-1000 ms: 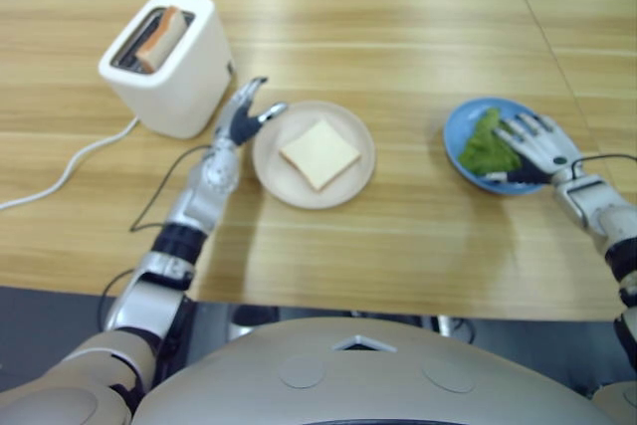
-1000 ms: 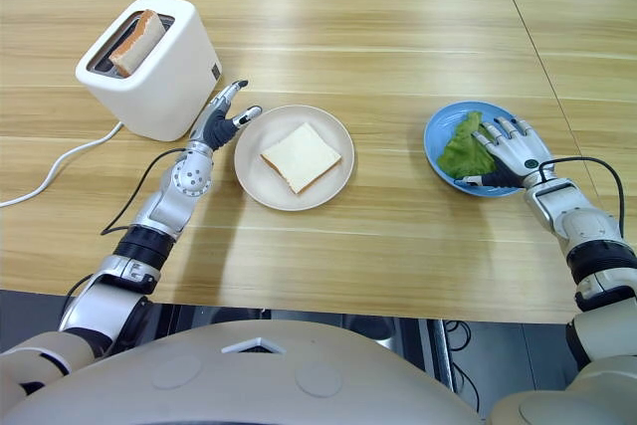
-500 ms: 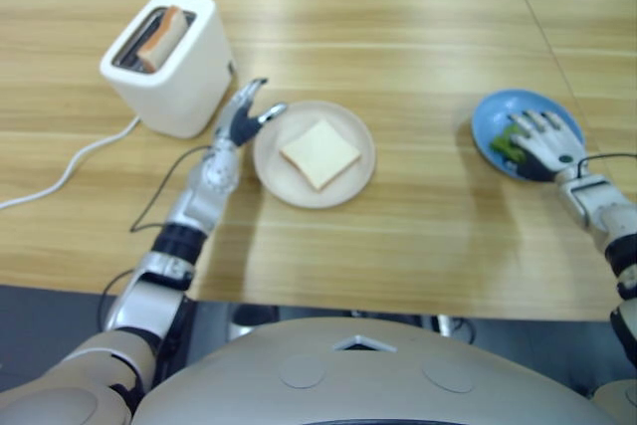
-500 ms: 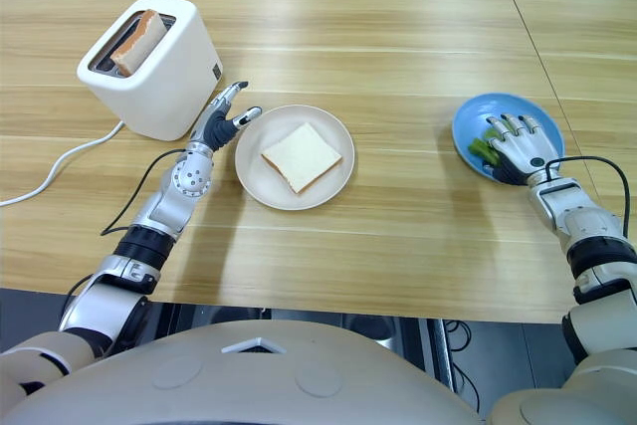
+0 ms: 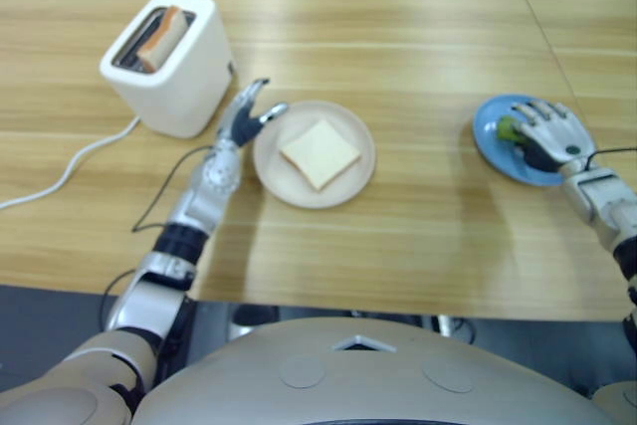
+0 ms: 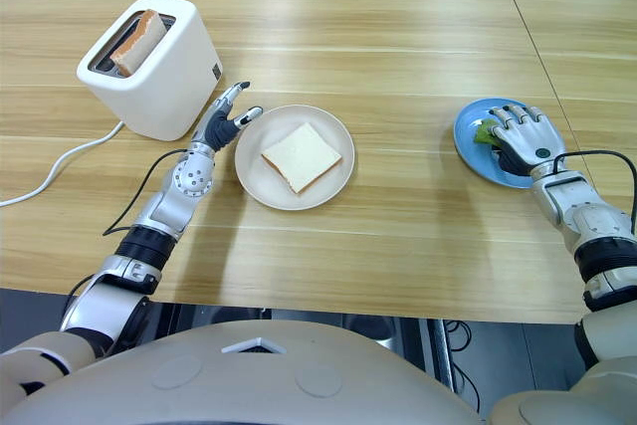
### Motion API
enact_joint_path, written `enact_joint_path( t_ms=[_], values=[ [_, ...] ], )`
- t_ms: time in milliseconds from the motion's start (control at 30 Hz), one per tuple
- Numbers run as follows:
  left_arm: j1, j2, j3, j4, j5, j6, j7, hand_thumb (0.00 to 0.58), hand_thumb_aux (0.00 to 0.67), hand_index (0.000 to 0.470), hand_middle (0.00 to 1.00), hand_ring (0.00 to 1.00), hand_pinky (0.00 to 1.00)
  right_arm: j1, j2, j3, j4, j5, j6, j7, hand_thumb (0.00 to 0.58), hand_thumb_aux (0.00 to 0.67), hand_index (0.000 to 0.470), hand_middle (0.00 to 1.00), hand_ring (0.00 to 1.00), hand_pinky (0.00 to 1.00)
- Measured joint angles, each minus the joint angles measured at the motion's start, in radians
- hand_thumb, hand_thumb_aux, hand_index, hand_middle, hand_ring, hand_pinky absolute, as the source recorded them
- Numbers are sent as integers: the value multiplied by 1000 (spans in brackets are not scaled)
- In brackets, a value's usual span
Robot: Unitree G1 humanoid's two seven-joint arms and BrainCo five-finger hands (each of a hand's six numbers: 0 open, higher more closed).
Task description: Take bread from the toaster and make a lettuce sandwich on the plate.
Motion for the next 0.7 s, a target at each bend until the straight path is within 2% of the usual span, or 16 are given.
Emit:
enact_joint_path(
  t_ms=[133, 233, 400, 567, 700],
  values=[
    [-2, -1, 1, 16, -2, -3, 4, 0, 0, 0, 0, 0, 0, 46, -8, -54, -134, 36, 8, 11, 580, 670, 460, 1000, 1000, 1000],
    [-19, -5, 2, 45, -10, -18, 9, 0, 0, 0, 0, 0, 0, 72, -5, -100, -312, 47, 22, 39, 580, 670, 460, 1000, 1000, 1000],
    [-47, -7, 21, 93, -40, -40, 9, 0, 0, 0, 0, 0, 0, 73, 38, -133, -531, 44, 41, 96, 580, 670, 460, 1000, 1000, 1000],
    [-85, -10, 78, 174, -104, -76, 15, 0, 0, 0, 0, 0, 0, 1, 155, -120, -632, 13, 34, 145, 580, 670, 460, 1000, 1000, 1000],
    [-125, -16, 110, 249, -140, -95, 28, 0, 0, 0, 0, 0, 0, -81, 272, -56, -663, -22, 9, 174, 580, 670, 460, 1000, 1000, 1000]
  ],
)
